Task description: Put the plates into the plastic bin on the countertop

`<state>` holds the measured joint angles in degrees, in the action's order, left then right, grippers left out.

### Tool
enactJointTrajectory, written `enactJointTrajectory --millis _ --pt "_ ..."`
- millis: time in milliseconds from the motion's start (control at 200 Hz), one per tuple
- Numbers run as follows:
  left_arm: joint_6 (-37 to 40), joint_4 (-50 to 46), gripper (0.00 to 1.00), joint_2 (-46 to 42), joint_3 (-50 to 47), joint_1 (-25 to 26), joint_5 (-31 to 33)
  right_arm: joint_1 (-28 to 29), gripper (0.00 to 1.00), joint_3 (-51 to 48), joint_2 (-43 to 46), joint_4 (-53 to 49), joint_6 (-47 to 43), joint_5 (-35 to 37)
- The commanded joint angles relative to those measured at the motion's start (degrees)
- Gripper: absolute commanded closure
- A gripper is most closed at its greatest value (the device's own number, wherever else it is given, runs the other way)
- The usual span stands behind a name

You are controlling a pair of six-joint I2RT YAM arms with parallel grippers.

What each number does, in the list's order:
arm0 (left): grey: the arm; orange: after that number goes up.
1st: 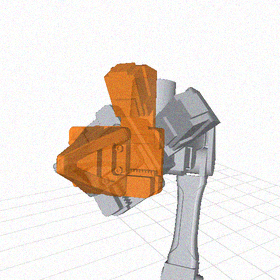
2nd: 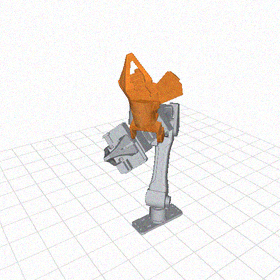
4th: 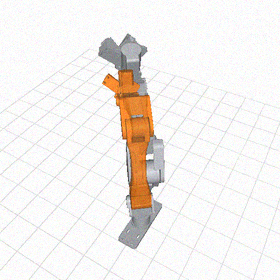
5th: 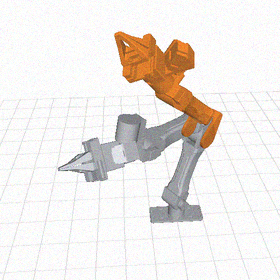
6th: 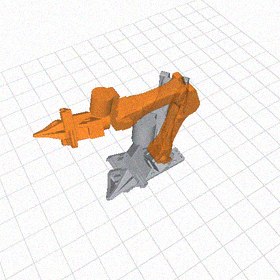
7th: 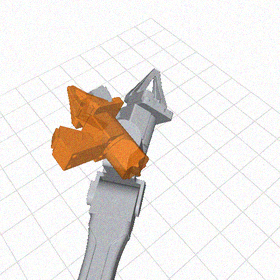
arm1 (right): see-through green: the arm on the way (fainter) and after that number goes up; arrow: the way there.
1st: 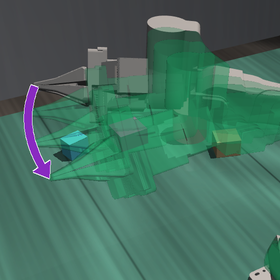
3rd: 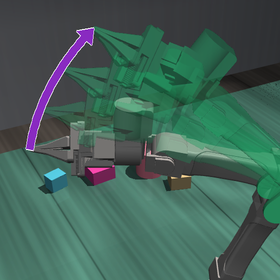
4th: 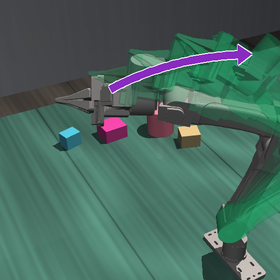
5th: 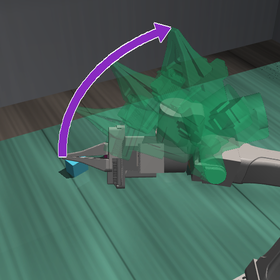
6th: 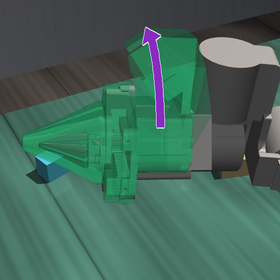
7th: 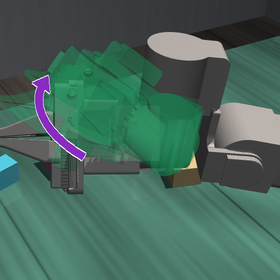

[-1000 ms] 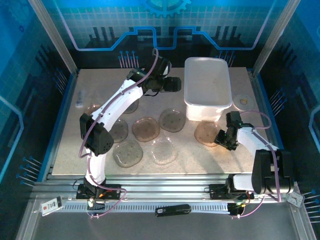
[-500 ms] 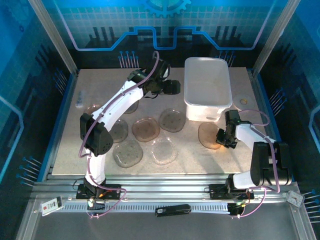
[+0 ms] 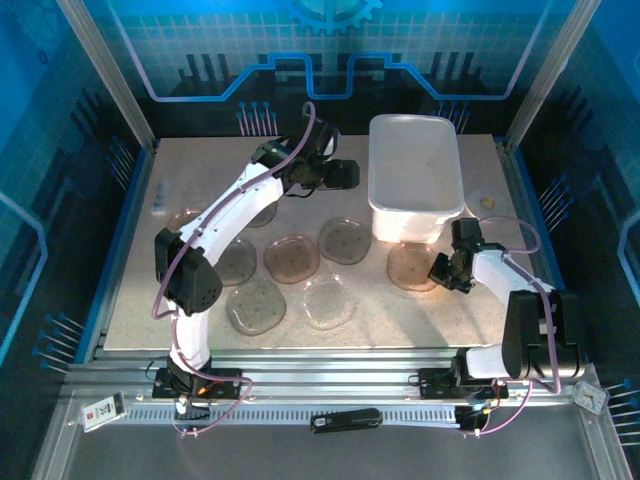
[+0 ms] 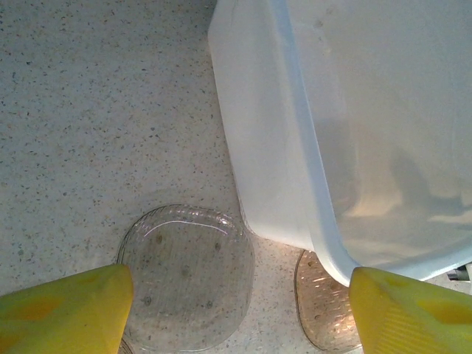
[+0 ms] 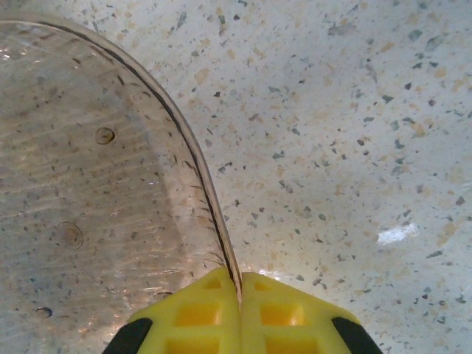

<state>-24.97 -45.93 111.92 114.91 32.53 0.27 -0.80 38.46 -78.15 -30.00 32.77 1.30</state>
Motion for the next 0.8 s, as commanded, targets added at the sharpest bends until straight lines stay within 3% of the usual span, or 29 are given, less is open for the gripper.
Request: enactJointTrajectory --millis 0,405,795 --pt "0.4 0.67 0.22 -2.58 -0.83 0.52 0.87 0.45 0.99 -1.6 2.25 -2.35 -0.46 1.05" --pt "0.35 0.23 0.22 -1.99 0.5 1.25 0.35 0.83 1.0 -1.23 15.86 -11.46 -1.04 0.25" --pt "0.99 -1.56 0.22 6.82 11.76 1.98 0.81 10.1 1.0 6.11 27.21 -23.33 1.37 0.91"
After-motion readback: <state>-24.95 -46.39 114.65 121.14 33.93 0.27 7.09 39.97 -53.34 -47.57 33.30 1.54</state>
